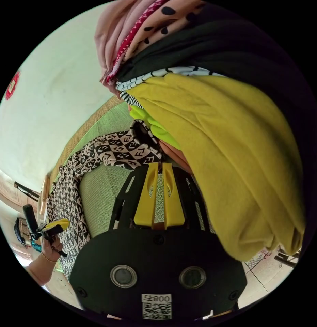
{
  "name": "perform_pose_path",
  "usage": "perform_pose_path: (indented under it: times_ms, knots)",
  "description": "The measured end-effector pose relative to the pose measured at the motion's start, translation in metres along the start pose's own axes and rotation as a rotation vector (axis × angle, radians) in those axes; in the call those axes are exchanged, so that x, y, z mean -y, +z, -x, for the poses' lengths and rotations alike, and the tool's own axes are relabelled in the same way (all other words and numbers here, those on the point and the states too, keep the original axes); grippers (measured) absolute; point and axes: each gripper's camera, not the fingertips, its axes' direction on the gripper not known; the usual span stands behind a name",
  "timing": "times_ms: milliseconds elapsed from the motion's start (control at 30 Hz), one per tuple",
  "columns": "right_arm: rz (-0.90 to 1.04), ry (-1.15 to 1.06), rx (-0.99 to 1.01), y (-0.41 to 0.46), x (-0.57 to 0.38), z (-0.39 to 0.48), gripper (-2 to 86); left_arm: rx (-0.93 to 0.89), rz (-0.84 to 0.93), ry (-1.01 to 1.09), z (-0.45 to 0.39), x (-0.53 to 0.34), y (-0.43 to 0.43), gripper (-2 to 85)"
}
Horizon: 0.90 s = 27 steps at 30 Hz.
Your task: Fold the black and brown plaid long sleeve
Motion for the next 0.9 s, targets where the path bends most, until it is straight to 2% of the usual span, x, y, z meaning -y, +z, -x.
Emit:
perform_pose_path:
  times_ms: [233, 467, 633, 767, 900]
  knots:
    - [-0.160, -0.115, 0.203, -0.047, -0.010, 0.048, 1.4, -0.133, -0.091, 0.098, -0.020, 0.070, 0.011, 6.7]
    - [-0.169, -0.283, 0.344, -0.061, -0.021, 0.124, 1.3, -0.221, -0.096, 0.124, -0.024, 0.133, 0.024, 10.5]
    - [-0.130, -0.363, 0.420, -0.053, -0.037, 0.168, 1.2, -0.158, -0.036, 0.123, -0.013, 0.147, 0.028, 10.9]
    - [-0.098, -0.395, 0.438, -0.043, -0.046, 0.194, 1.1, -0.026, 0.044, 0.159, -0.007, 0.142, 0.033, 7.2]
    - [-0.082, -0.403, 0.433, -0.035, -0.054, 0.215, 1.1, -0.010, -0.001, 0.140, 0.006, 0.123, 0.026, 2.4]
